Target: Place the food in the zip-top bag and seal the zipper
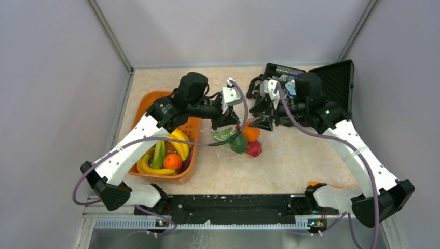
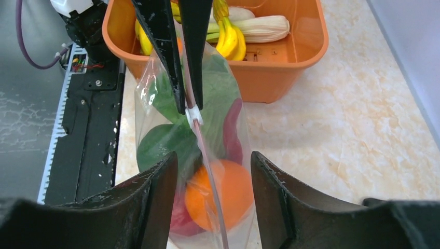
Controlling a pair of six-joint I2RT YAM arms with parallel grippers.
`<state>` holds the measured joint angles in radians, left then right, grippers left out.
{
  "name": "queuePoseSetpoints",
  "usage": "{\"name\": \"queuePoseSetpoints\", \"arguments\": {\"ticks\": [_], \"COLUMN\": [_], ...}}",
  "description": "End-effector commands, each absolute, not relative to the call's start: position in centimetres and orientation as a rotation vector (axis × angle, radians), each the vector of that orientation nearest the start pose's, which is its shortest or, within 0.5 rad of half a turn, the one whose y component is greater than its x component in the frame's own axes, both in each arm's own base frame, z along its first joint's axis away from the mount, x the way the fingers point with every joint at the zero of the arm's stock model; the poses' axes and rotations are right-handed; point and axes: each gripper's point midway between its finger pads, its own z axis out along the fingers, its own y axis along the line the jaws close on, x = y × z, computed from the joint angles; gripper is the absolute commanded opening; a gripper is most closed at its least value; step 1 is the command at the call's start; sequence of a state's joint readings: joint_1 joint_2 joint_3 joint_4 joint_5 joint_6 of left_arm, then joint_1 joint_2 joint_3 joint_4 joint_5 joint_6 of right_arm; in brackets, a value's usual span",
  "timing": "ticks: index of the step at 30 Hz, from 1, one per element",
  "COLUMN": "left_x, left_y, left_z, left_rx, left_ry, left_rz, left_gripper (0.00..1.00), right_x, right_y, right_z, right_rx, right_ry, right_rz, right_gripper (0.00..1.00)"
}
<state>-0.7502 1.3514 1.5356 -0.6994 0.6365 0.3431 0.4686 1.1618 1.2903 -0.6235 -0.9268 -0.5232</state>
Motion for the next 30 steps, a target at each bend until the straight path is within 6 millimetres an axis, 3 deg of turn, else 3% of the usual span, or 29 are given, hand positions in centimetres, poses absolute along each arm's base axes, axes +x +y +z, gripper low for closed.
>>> {"name": "queuePoseSetpoints", "arguments": {"ticks": [1,6,18,30], "left_x": [20.7,20.7,20.8,21.7], "left_y": [-32.5,-32.5,-31.5,-27.4], "left_z": [36.0,36.1,35.3,31.7], "left_rx": [1.397,1.394,1.364,1.26], "left_ry": [1.443,1.442,1.483,1.63], "left_rz": [-0.897,-0.899,-0.844,-0.651], "left_gripper": [0.0,0.0,0.0,0.0], "right_x": [21.7,21.8,22.4,23.2], "right_y": [26.3,26.8,26.1,24.9], "right_z": [32.8,31.6,32.2,32.1], "right_rx": [-1.427,-1.437,-1.361,-1.244], "right_ry": [1.333,1.361,1.336,1.398], "right_rz": [0.94,0.952,0.852,0.762], "right_gripper": [0.51,0.45,0.0,0.0]}}
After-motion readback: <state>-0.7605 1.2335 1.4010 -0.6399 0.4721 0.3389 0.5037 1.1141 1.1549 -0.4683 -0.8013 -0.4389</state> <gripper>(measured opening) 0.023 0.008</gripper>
